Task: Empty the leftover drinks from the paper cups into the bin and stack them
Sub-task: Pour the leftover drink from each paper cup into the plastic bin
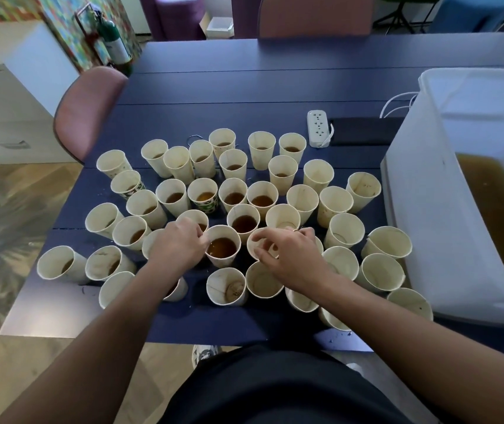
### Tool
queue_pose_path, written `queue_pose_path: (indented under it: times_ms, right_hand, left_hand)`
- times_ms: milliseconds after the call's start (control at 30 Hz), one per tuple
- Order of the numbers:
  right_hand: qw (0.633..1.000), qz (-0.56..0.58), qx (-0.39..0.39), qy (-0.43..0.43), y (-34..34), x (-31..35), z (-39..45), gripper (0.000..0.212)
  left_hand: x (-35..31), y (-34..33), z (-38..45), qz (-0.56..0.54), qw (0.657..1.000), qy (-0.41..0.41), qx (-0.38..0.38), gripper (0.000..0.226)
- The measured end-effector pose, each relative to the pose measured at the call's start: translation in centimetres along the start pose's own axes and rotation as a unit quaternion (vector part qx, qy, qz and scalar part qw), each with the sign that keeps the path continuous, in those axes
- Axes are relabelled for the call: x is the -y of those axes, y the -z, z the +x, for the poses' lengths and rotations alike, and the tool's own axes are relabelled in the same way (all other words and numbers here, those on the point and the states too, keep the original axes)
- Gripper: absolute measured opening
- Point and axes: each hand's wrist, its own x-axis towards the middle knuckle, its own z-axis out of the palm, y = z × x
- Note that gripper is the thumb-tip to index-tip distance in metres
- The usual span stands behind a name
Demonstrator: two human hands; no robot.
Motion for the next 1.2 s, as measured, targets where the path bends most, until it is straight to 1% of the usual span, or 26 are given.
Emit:
queue_pose_path:
  times_ms: [133, 200, 267, 367, 433, 500, 600, 733, 800, 900, 1000, 1200]
  right_hand:
    - [1.000, 0.016, -0.003, 0.013, 0.3, 0.4, 0.3, 0.018]
    - [0.999, 0.035, 0.007, 0.026, 0.7, 0.6, 0.4, 0.025]
    - [0.997, 0.061, 0.033, 0.029, 1.4, 1.2, 0.4, 0.040]
    - [0.989, 0.115, 0.087, 0.018, 2.4, 2.1, 0.3, 0.075]
    - [0.982, 0.165, 0.087, 0.016, 2.9, 2.6, 0.2, 0.089]
    - [0.975, 0.217, 0.041, 0.004, 3.2, 2.9, 0.1, 0.091]
    - [0.956, 0.288, -0.050, -0.031, 4.1, 3.1, 0.0, 0.087]
    - [0.930, 0.327, -0.160, -0.041, 6.9, 2.8, -0.3, 0.076]
    - [0.926, 0.315, -0.202, -0.042, 8.6, 2.4, -0.7, 0.073]
    - [0.916, 0.310, -0.250, -0.036, 11.2, 1.1, -1.4, 0.071]
    - [0.921, 0.259, -0.289, -0.040, 14.3, -0.5, -2.2, 0.071]
    - [0.930, 0.138, -0.329, -0.084, 20.7, -4.2, -5.0, 0.073]
  left_hand:
    - [-0.7, 2.9, -0.8, -0.009, 1.000, -0.015, -0.014, 0.024]
    - [-1.2, 4.3, -1.4, -0.016, 0.999, -0.020, -0.029, 0.023]
    - [-1.9, 5.7, -2.0, -0.030, 0.998, -0.028, -0.049, 0.019]
    - [-3.4, 7.6, -3.1, -0.054, 0.994, -0.060, -0.077, 0.016]
    - [-4.7, 8.5, -3.8, -0.071, 0.991, -0.080, -0.085, 0.018]
    - [-6.3, 9.3, -4.4, -0.084, 0.987, -0.099, -0.094, 0.020]
    - [-8.7, 9.9, -4.9, -0.116, 0.981, -0.125, -0.091, 0.021]
    - [-11.9, 10.4, -5.6, -0.151, 0.969, -0.183, -0.062, 0.021]
    - [-13.5, 10.7, -6.1, -0.166, 0.961, -0.216, -0.054, 0.020]
    - [-15.8, 10.7, -6.6, -0.222, 0.936, -0.268, -0.048, 0.026]
    - [-17.7, 10.1, -6.5, -0.276, 0.913, -0.297, -0.052, 0.026]
    - [-20.9, 7.3, -5.9, -0.237, 0.909, -0.341, -0.018, 0.012]
